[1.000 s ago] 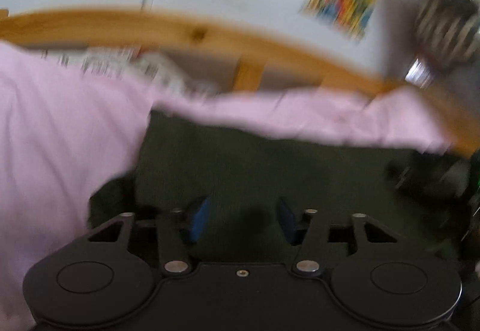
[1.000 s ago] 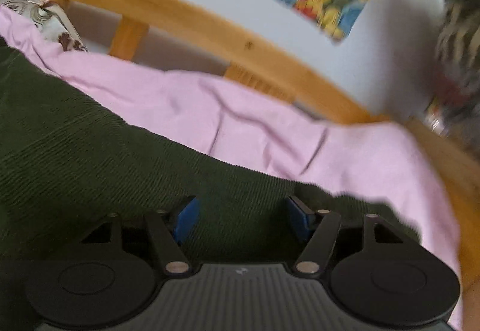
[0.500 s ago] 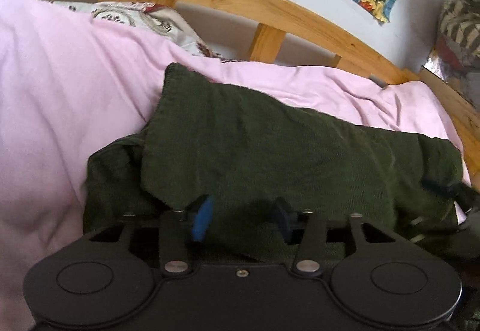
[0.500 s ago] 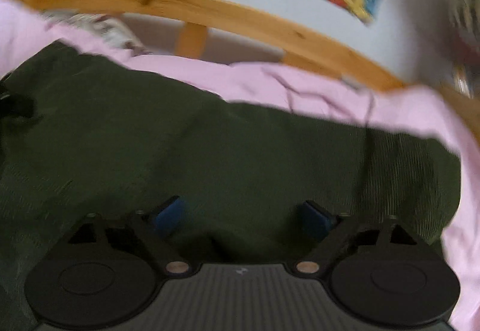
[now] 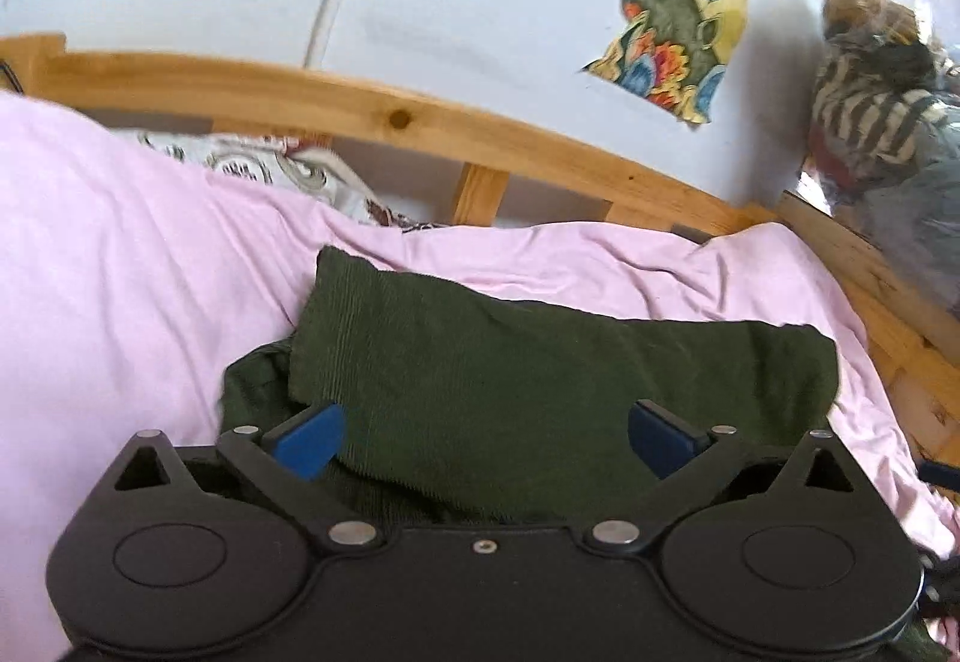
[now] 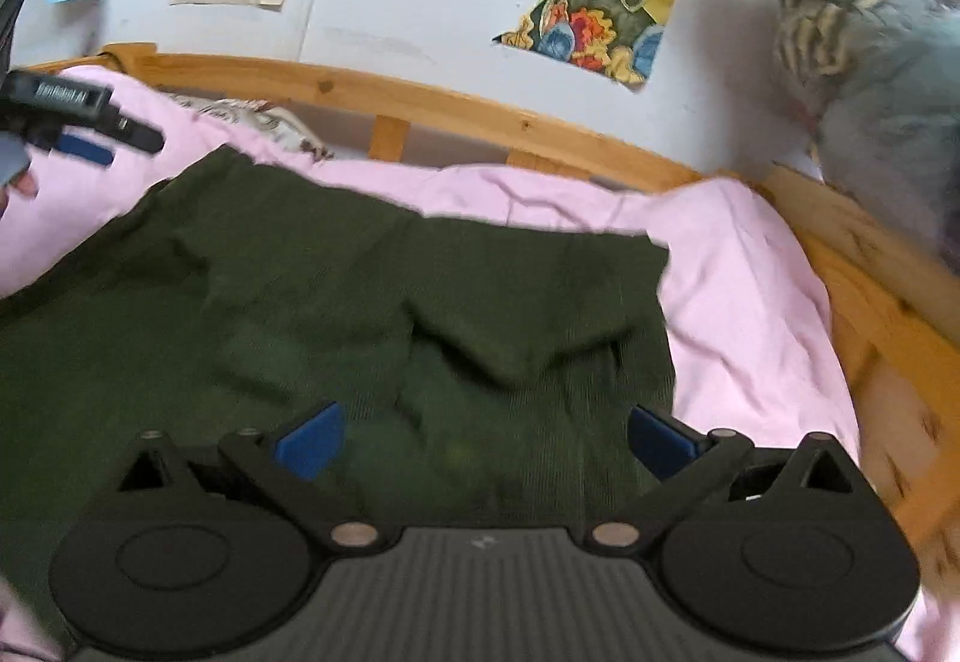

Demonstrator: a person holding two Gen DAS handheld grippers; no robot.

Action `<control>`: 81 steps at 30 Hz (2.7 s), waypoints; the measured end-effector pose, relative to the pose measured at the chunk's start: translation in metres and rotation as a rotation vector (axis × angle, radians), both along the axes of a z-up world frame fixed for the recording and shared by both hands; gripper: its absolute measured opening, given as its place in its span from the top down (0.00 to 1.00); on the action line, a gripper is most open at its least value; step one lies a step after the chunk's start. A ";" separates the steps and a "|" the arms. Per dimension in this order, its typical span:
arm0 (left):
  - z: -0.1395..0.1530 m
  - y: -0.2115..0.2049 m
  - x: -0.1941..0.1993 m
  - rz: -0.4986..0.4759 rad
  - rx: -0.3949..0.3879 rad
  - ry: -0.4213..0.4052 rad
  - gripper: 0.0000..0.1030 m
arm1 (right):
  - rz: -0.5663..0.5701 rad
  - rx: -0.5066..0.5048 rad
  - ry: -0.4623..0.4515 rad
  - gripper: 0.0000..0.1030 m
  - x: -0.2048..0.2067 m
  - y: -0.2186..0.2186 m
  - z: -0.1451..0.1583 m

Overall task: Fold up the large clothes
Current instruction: 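Grasp the shirt edge with the left gripper and pull it flat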

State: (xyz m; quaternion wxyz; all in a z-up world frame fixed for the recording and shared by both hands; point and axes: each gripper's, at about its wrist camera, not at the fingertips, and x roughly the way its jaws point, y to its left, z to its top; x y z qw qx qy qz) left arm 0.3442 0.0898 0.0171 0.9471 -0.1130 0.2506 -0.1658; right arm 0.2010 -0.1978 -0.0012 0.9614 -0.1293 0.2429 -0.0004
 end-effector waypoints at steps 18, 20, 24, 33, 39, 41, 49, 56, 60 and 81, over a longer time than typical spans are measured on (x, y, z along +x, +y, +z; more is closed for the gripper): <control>-0.010 -0.062 -0.192 -0.353 0.435 0.078 0.01 | 0.367 0.014 0.317 0.00 -0.077 0.056 -0.041; -0.018 -0.068 -0.198 -0.394 0.474 0.116 0.01 | 0.351 0.043 0.322 0.00 -0.071 0.052 -0.044; -0.029 -0.080 -0.202 -0.486 0.519 0.141 0.01 | 0.264 0.078 0.322 0.00 -0.059 0.046 -0.052; -0.049 -0.101 -0.209 -0.567 0.612 0.171 0.01 | 0.189 0.232 0.088 0.00 -0.046 0.022 -0.036; -0.055 -0.099 -0.190 -0.383 0.701 0.186 0.05 | 0.139 0.320 0.041 0.00 -0.028 0.008 -0.032; -0.055 -0.091 -0.181 -0.318 0.698 0.210 0.07 | 0.138 0.322 0.042 0.00 -0.029 0.007 -0.033; -0.052 -0.072 -0.165 -0.231 0.667 0.237 0.20 | 0.200 0.296 0.092 0.00 -0.048 0.017 -0.033; -0.032 -0.067 -0.177 -0.269 0.556 0.119 0.83 | 0.415 0.201 0.080 0.00 -0.080 0.047 -0.029; -0.022 -0.068 -0.179 -0.254 0.518 0.062 0.87 | 0.305 0.022 0.100 0.00 -0.067 0.078 -0.047; -0.059 -0.098 -0.210 -0.441 0.812 0.117 0.31 | 0.119 0.239 0.026 0.01 -0.070 0.024 -0.029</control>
